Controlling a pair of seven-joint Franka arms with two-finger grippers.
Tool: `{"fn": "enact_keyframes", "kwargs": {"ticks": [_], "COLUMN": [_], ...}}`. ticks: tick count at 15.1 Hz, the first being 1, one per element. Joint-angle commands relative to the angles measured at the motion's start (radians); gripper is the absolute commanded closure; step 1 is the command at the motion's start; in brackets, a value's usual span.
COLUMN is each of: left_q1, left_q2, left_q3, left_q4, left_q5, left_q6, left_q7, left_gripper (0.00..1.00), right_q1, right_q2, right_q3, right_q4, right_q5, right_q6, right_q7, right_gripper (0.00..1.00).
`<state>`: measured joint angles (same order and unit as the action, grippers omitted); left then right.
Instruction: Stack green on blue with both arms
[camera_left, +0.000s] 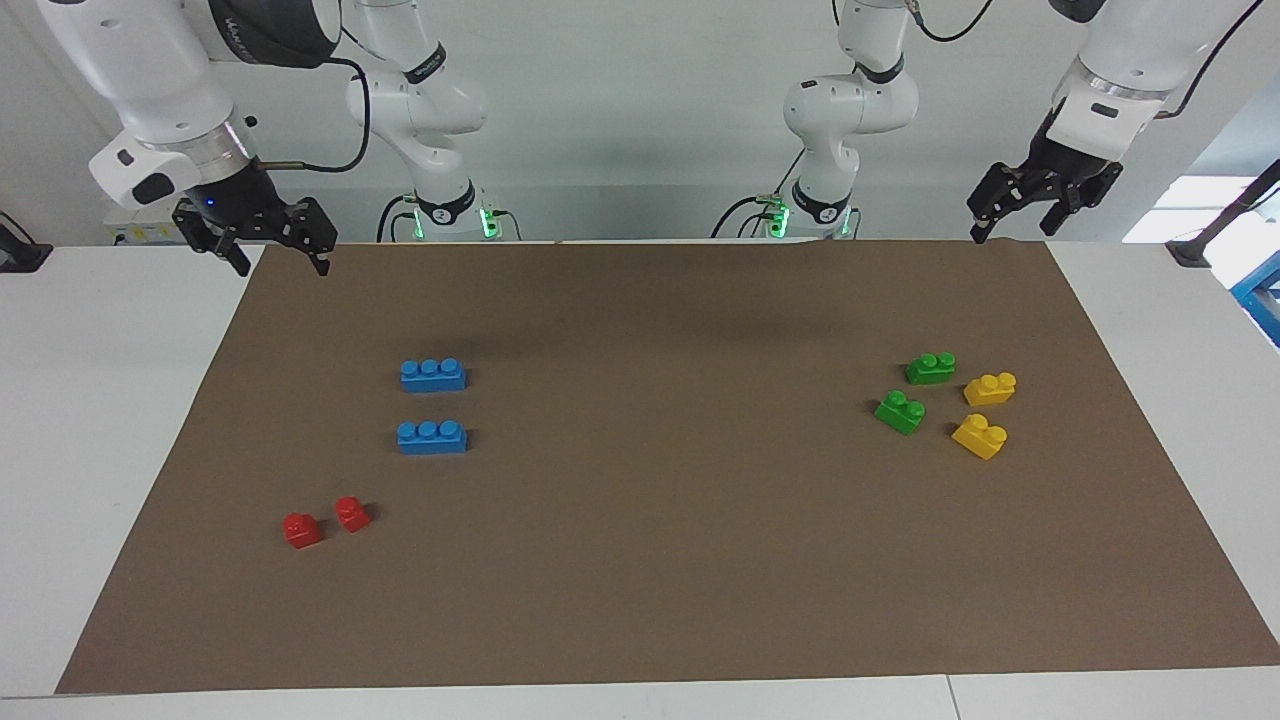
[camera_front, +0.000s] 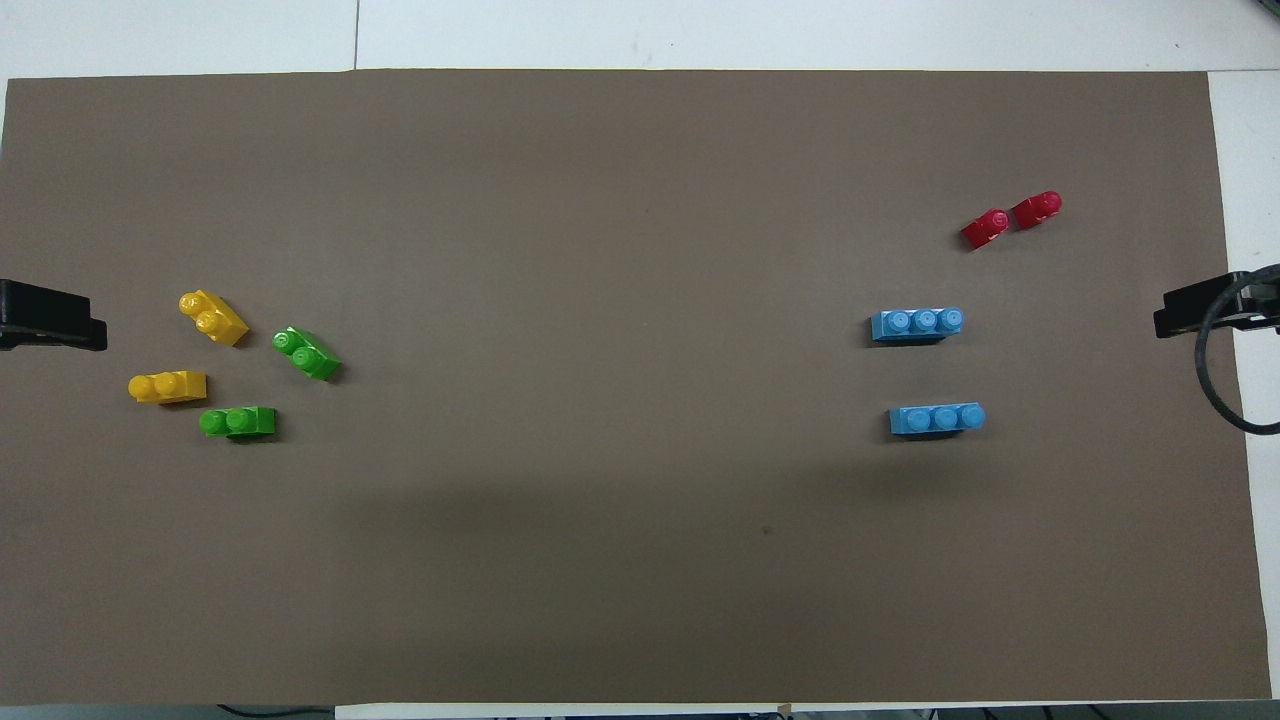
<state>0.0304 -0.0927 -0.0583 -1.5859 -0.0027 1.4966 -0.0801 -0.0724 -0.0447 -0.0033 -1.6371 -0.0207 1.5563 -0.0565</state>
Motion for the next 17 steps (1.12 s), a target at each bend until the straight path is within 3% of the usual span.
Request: {"fn": "enact_keyframes", "kwargs": {"ticks": [1,6,13,17], "left_q1": [-0.009,-0.009,-0.009,-0.009], "left_q2": [0.011,0.008,0.007,-0.002], "left_q3": [0.003,0.003,0.003,0.003], "left_q4": [0.011,0.003,-0.005,-0.026], "left_q5": [0.013,0.013,0.013,0.013], "left_q6": [0.004,0.010,0.013,0.034], "left_q7": [-0.004,-0.010,-0.024,-0.053], "left_gripper": [0.00,0.00,0.00,0.00], "right_q1": [-0.010,0.000,-0.029,-0.081], "right_q2": [-0.007,0.022,0.095,0.167], "right_q3": [0.002,0.005,0.003,0.002], "right_q4": [-0.010,-0.012,-0.015,-0.015], "right_q5": [0.022,0.030,0.237,0.346], "right_q6": [0.043,0.094,0.096,0.135], "right_q7": [0.155,0.545,1.100,1.153], "right_gripper": [0.00,0.02,0.05,0.05]}}
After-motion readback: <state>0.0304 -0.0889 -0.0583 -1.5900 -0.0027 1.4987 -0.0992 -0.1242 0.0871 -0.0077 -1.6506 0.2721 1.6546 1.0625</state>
